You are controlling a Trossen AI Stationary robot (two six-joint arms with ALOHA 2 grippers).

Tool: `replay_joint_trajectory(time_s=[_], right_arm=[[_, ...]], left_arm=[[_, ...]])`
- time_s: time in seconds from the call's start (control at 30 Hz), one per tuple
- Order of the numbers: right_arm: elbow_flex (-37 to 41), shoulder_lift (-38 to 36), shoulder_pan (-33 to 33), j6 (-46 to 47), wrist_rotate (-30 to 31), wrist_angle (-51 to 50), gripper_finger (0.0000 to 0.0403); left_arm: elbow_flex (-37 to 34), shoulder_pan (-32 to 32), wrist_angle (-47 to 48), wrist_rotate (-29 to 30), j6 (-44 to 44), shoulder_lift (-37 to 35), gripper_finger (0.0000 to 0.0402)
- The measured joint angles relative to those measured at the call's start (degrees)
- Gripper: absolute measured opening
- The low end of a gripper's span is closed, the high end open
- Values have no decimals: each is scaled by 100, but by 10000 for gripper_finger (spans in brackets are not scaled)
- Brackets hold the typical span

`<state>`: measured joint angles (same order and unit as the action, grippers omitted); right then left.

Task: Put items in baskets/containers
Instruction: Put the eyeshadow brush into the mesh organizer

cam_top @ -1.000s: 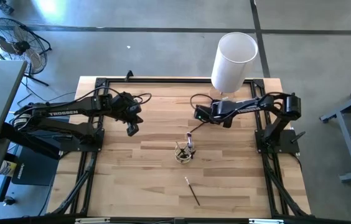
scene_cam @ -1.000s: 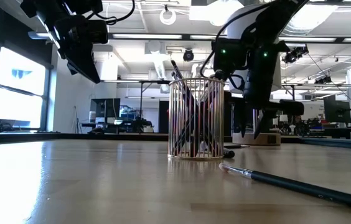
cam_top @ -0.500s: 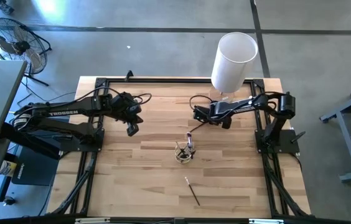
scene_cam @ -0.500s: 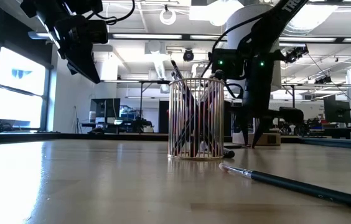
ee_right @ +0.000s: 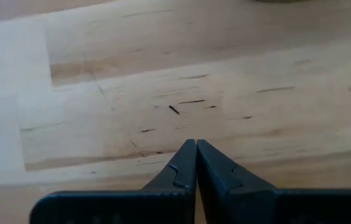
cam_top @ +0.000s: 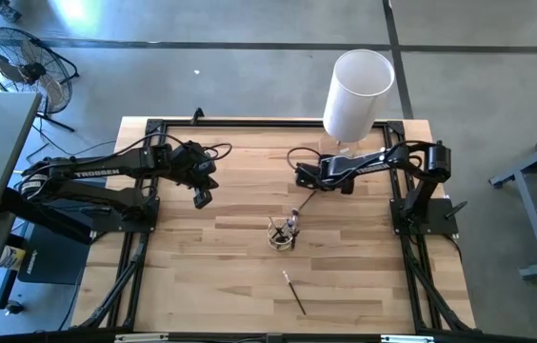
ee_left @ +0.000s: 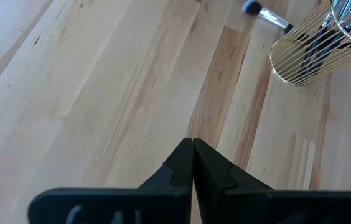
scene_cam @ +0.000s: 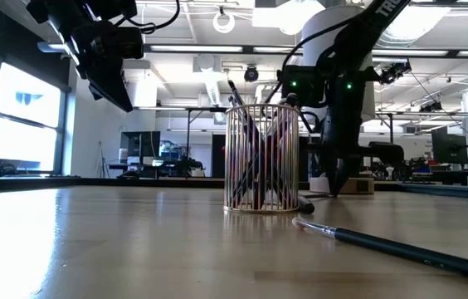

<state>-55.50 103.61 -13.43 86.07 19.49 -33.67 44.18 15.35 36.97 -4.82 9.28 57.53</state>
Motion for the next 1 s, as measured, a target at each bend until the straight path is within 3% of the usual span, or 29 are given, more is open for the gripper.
replay_joint_trajectory(time_s=[0.53, 1.0], right_arm=[[20, -200, 177, -3217, 194, 692, 0], [17, -1608, 982, -5923, 660, 887, 0]], left_arm=[[0, 0, 1, 118, 91, -1, 1], [0, 0, 80, -86, 1777, 1, 1]])
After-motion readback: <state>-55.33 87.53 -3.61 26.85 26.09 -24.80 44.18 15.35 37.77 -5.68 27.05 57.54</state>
